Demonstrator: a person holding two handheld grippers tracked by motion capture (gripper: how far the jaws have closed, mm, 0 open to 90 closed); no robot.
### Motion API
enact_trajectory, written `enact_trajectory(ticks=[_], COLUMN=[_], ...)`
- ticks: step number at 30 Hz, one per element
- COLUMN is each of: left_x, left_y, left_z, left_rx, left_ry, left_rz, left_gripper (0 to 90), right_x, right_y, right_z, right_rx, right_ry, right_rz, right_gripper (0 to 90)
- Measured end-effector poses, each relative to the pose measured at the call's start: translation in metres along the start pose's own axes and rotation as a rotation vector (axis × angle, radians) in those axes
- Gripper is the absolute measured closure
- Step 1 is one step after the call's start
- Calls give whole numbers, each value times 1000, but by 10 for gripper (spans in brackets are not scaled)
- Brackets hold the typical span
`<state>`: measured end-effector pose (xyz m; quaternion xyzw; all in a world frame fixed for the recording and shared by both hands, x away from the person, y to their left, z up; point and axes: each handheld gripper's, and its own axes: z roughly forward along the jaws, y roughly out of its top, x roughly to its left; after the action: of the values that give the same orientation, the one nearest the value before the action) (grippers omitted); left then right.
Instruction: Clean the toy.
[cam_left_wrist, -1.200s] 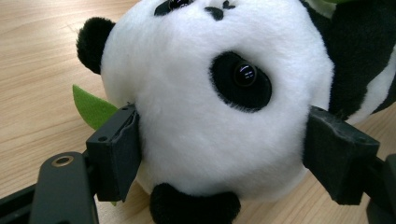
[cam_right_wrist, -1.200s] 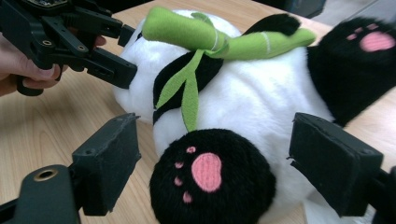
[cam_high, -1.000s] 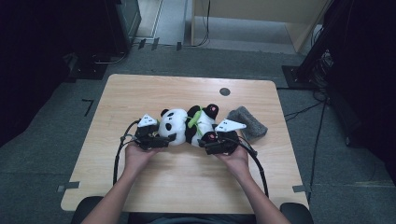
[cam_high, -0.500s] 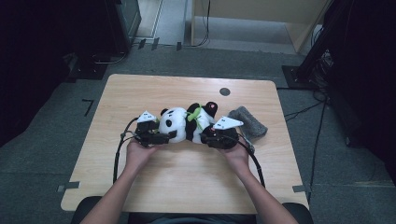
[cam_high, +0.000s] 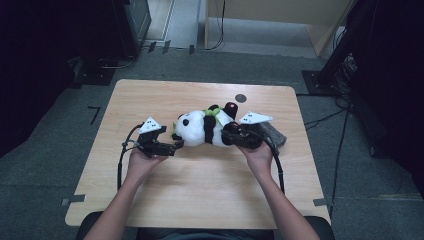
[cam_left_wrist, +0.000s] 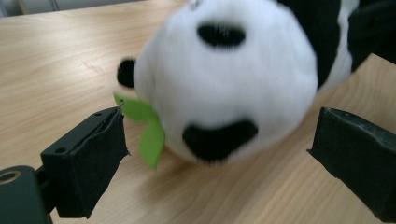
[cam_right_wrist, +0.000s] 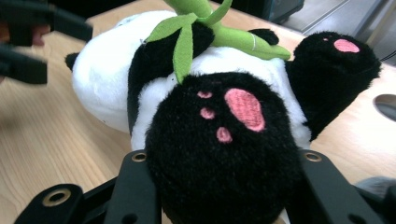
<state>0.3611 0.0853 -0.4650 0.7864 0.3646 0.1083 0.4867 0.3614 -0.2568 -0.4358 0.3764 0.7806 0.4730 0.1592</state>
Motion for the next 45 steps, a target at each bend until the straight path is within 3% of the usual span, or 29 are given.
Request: enact_trajectory(ticks=[6,8,9,11,15,18,21,22,24,26,29,30,32,33,34,36,37,38,40,42,45], left_x=[-2,-3,-5,-7,-7,-11,-16,-15,-15,-16,-17,-16,-15,-15,-15,-12,-10,-6,-5,-1,4], left_y=[-6,-6,-6,-7,-7,-6,-6,-5,-4,-4,-2,-3,-2,-2,-1,0,1,2,3,5,12], left_z=[3,4,3,4,5,4,5,3,2,-1,-3,-3,-3,-4,-5,-6,-7,-9,-11,-15,-24], left_rx=[3,-16,-44,-48,-57,-59,-53,-55,-56,-77,-70,-62,-55,-57,-56,-53,-54,-53,-56,-63,-92], left_ry=[-20,-28,-52,-58,-43,-20,12,19,21,29,35,25,17,9,4,-14,-23,-22,-16,-8,-26], left_rz=[14,33,48,60,57,87,107,99,94,91,99,91,80,72,67,36,17,-15,-25,-62,-128], left_gripper=[9,0,0,0,0,0,59,141,181,316,381,433,450,490,490,500,500,500,500,500,497], right_x=[-1,6,9,14,20,23,23,24,25,24,23,23,23,22,22,21,21,19,16,15,16], right_y=[11,17,19,21,23,22,20,19,18,17,16,14,13,11,11,10,10,10,10,9,0], right_z=[-14,-17,-17,-17,-16,-12,-8,-6,-6,-6,-6,-5,-5,-4,-4,-6,-6,-9,-12,-13,-11], right_rx=[-17,-11,-5,4,20,64,80,81,81,67,68,71,70,56,56,4,4,-21,-40,-45,-48], right_ry=[54,108,126,156,197,209,204,193,192,187,179,170,166,155,155,160,160,146,152,149,146], right_rz=[37,34,33,28,31,33,37,30,27,38,26,24,16,-18,-18,-51,-51,-39,-13,-15,-70], right_gripper=[601,597,597,597,597,594,591,588,585,547,520,486,459,407,407,312,312,267,229,208,150])
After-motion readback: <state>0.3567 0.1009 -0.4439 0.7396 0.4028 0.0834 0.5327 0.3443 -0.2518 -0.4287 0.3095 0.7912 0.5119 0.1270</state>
